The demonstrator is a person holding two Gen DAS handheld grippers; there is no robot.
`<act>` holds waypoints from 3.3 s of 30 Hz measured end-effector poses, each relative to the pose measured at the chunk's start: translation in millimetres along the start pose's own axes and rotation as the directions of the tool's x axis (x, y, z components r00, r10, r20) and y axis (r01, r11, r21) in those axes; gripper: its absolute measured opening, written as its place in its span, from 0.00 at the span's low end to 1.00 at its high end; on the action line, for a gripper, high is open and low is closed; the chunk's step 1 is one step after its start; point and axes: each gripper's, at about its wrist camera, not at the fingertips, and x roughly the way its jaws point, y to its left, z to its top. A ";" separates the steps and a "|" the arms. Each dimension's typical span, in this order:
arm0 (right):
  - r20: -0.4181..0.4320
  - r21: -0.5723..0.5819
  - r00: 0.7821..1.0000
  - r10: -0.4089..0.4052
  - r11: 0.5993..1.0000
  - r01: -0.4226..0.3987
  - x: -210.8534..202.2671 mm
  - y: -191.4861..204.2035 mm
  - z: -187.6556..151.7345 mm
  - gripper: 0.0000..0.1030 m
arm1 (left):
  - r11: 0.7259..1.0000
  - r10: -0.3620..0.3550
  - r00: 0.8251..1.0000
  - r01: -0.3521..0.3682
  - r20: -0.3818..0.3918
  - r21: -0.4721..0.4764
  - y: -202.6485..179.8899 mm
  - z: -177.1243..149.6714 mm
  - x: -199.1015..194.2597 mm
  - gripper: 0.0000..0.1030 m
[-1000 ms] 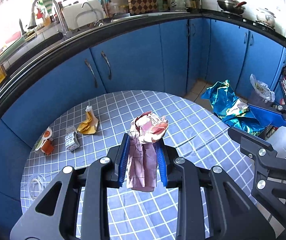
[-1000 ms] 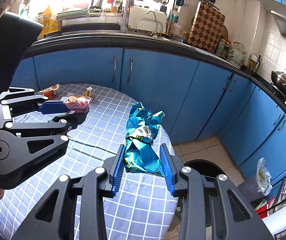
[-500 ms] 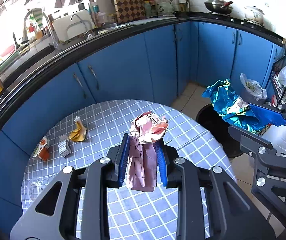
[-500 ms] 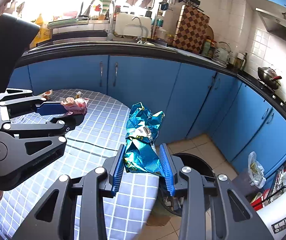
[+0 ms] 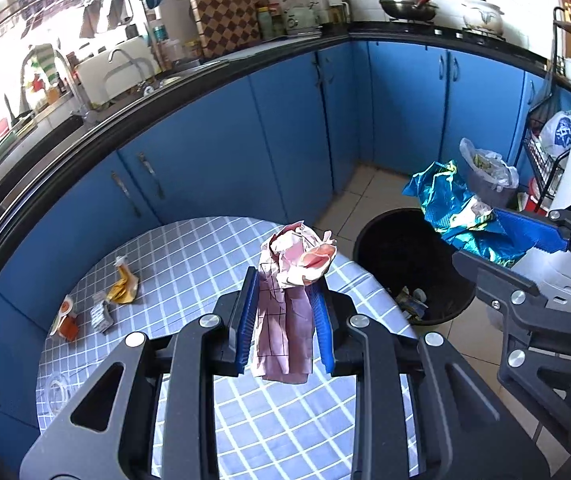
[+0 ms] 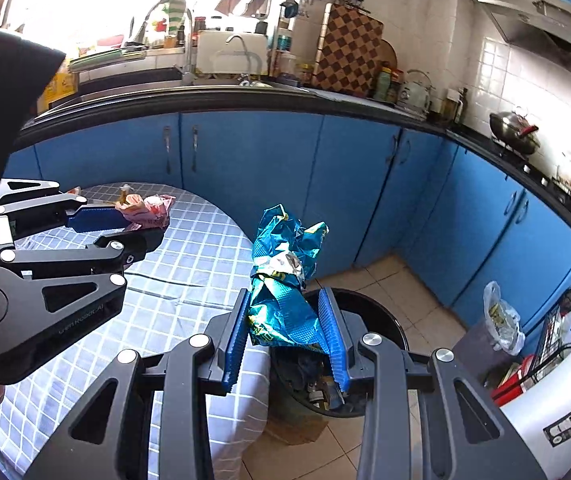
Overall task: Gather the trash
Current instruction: 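Carry both wrappers over the bin and open the right tool while the left tool holds the pink wrapper, then open the left tool over the bin to drop the pink wrapper, then move both open tools back over the table toward the remaining trash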
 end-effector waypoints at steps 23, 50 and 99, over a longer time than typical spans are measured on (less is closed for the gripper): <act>-0.087 0.113 0.996 -0.036 0.993 0.046 82.4 -70.0 -14.9 0.33 | 0.996 -0.054 0.998 0.057 -0.043 0.071 -59.0 43.2 88.0 0.27; -0.071 0.140 0.983 -0.167 0.974 0.176 106.6 -91.8 -17.8 0.78 | 0.994 -0.064 0.995 0.070 -0.077 0.083 -63.7 52.6 127.5 0.27; -0.100 0.142 0.978 -0.181 0.971 0.194 99.3 -72.7 -18.2 0.78 | 0.993 -0.055 0.998 0.056 -0.015 0.101 -57.3 57.1 112.9 0.97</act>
